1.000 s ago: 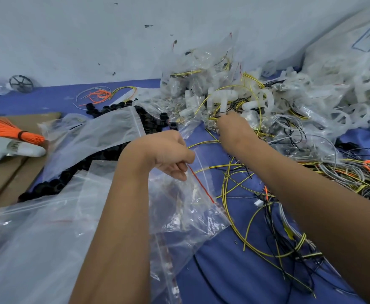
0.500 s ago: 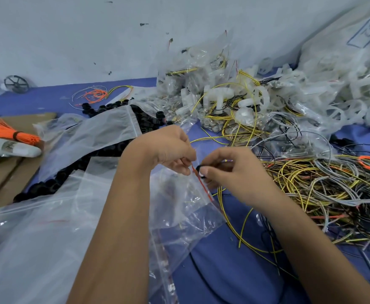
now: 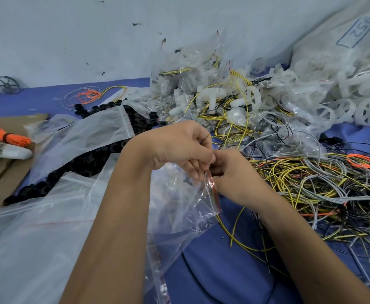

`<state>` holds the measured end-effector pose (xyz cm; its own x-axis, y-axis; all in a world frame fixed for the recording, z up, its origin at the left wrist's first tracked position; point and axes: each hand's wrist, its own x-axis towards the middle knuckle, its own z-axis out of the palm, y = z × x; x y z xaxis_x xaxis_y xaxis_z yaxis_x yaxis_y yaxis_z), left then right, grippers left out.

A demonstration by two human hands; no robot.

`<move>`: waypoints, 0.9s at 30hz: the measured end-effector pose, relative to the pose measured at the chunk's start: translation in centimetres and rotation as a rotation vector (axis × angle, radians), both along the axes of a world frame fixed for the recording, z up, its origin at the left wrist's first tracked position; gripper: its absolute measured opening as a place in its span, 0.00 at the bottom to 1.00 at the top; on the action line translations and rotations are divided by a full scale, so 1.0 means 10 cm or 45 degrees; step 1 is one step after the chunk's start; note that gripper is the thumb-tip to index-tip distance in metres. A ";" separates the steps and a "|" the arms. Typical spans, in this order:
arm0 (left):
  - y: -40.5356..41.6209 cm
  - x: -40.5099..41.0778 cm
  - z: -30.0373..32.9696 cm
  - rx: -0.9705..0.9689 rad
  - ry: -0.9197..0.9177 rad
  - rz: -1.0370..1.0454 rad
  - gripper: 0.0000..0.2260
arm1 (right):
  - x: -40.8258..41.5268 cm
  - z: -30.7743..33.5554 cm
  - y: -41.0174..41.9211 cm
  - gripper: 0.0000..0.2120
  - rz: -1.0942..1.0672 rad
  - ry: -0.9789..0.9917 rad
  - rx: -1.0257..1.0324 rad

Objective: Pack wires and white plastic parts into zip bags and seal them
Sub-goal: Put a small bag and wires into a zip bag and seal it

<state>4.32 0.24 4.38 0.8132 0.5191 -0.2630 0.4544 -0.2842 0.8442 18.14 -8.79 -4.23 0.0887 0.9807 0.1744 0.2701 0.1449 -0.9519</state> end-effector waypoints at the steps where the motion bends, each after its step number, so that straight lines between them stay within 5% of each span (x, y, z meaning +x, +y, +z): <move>1: 0.00 -0.01 0.01 -0.001 -0.016 0.004 0.09 | 0.00 -0.01 0.00 0.12 0.013 0.082 -0.010; 6: 0.01 -0.04 0.04 0.039 -0.116 0.042 0.07 | -0.02 0.02 -0.02 0.08 0.138 0.676 -0.168; 12: 0.01 -0.07 0.07 0.030 -0.111 -0.002 0.09 | -0.14 0.04 -0.07 0.10 0.415 0.707 -0.138; 15: 0.05 -0.14 0.09 0.014 -0.126 0.003 0.08 | -0.16 0.04 -0.06 0.12 0.402 0.398 -0.104; 18: 0.09 -0.22 0.07 0.002 -0.111 0.039 0.09 | -0.17 -0.01 -0.02 0.08 0.126 -0.240 -0.031; 21: 0.13 -0.27 0.05 0.014 -0.103 0.086 0.11 | -0.14 -0.04 0.00 0.05 -0.140 -0.588 0.073; 24: 0.15 -0.27 0.05 0.013 -0.127 0.103 0.11 | -0.09 -0.05 0.01 0.09 -0.300 -0.664 0.094; 27: 0.12 -0.22 0.04 0.009 -0.139 0.090 0.10 | -0.13 -0.04 0.01 0.10 -0.093 -0.336 0.044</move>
